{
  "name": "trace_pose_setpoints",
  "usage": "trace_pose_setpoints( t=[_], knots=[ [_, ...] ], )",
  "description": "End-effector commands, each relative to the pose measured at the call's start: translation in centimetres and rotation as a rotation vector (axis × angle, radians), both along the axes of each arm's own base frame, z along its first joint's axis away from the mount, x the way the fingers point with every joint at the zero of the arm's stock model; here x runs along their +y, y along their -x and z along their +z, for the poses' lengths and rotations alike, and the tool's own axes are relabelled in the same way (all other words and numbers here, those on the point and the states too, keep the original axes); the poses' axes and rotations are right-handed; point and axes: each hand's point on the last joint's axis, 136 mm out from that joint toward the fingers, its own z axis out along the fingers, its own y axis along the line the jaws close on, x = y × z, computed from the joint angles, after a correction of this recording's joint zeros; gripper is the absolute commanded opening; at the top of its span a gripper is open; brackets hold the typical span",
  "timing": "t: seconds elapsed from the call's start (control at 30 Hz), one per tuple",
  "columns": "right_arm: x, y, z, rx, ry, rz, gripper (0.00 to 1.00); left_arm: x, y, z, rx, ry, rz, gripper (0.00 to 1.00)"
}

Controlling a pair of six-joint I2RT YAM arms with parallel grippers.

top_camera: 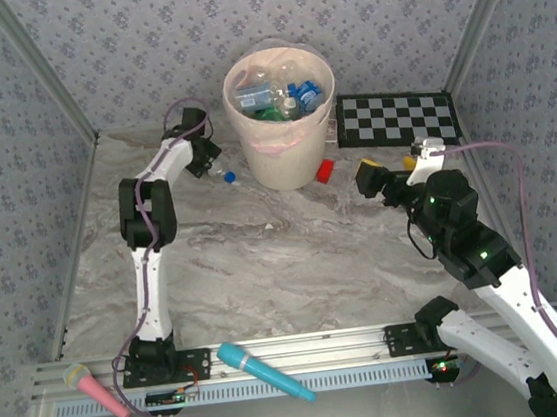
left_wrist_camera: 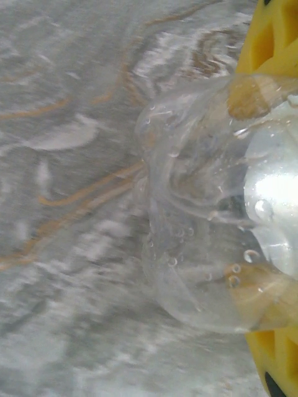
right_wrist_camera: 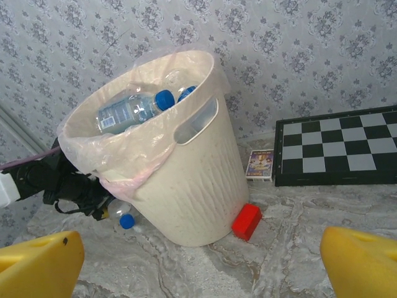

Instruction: Put the plastic bottles in the bin

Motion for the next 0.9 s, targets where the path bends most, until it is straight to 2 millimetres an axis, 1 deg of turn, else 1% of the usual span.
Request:
trace_pose_setpoints(
  t=[0.0,0.13,0.3,0.47,0.53,0.6,0.67,0.77,0.87],
  knots=[
    [0.5,0.0,0.6,-0.008,-0.029,0.024,1.00,-1.5,0.6,4.9,-0.124,0.083,-0.061,0.58],
    [1.7,0.1,0.9,-0.002,-0.034,0.076,1.00,-1.4,2.9,7.3,-0.201,0.125,-0.086,0.58],
    [3.5,0.1,1.3,0.014,-0.029,0.136,1.00,-0.8,6.6,10.2,-0.273,0.121,-0.128,0.58],
    [7.2,0.3,1.5,0.033,-0.026,0.275,1.00,-0.2,10.5,13.7,-0.356,0.098,-0.200,0.58],
    [8.8,0.3,1.4,0.040,-0.017,0.321,1.00,-0.6,12.0,15.1,-0.411,0.106,-0.253,0.59],
    [10.2,0.3,1.3,0.044,0.000,0.356,1.00,-1.5,13.6,16.8,-0.473,0.117,-0.322,0.59],
    [11.5,0.3,1.1,0.052,0.012,0.398,1.00,-2.2,15.1,18.2,-0.517,0.117,-0.379,0.59],
    [14.1,0.6,1.0,0.070,-0.016,0.511,1.00,-3.3,17.6,20.9,-0.609,0.118,-0.456,0.59],
    [16.8,1.1,1.2,0.082,-0.060,0.637,0.92,-4.5,19.8,24.2,-0.704,0.111,-0.529,0.59]
  ],
)
